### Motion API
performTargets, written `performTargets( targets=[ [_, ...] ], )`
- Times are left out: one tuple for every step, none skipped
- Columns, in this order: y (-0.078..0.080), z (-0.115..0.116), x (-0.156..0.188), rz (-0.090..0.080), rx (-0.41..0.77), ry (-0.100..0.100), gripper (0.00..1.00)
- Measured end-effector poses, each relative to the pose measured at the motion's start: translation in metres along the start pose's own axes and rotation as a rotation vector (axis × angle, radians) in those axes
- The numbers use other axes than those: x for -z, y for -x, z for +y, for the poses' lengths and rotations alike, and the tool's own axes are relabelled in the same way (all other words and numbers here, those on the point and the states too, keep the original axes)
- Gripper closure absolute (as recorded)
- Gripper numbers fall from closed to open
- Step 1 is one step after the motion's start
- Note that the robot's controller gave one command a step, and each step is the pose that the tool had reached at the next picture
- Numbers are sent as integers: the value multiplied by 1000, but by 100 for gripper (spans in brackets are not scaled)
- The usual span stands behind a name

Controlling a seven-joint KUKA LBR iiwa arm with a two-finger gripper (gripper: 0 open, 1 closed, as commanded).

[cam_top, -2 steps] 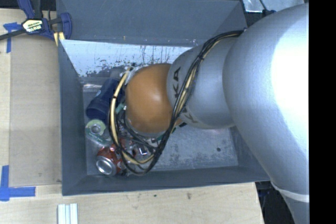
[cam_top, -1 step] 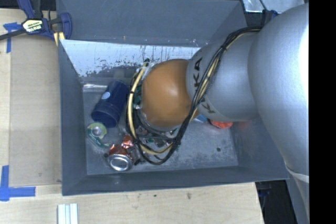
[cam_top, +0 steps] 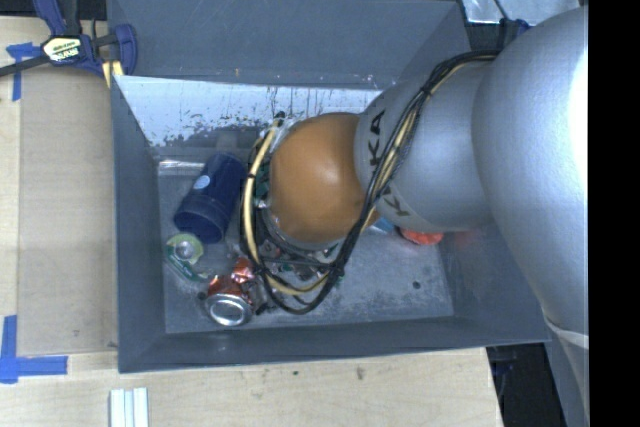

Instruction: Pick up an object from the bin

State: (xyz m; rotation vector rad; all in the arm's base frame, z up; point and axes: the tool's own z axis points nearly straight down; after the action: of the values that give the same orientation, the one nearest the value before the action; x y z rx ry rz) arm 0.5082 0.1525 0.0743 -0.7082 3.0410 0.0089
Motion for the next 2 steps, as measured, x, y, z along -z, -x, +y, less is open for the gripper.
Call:
performTargets(
  targets=[
    [-2, 0, 5, 3, 1, 1, 100],
    [-4, 0, 25, 11, 1, 1, 100]
  ],
)
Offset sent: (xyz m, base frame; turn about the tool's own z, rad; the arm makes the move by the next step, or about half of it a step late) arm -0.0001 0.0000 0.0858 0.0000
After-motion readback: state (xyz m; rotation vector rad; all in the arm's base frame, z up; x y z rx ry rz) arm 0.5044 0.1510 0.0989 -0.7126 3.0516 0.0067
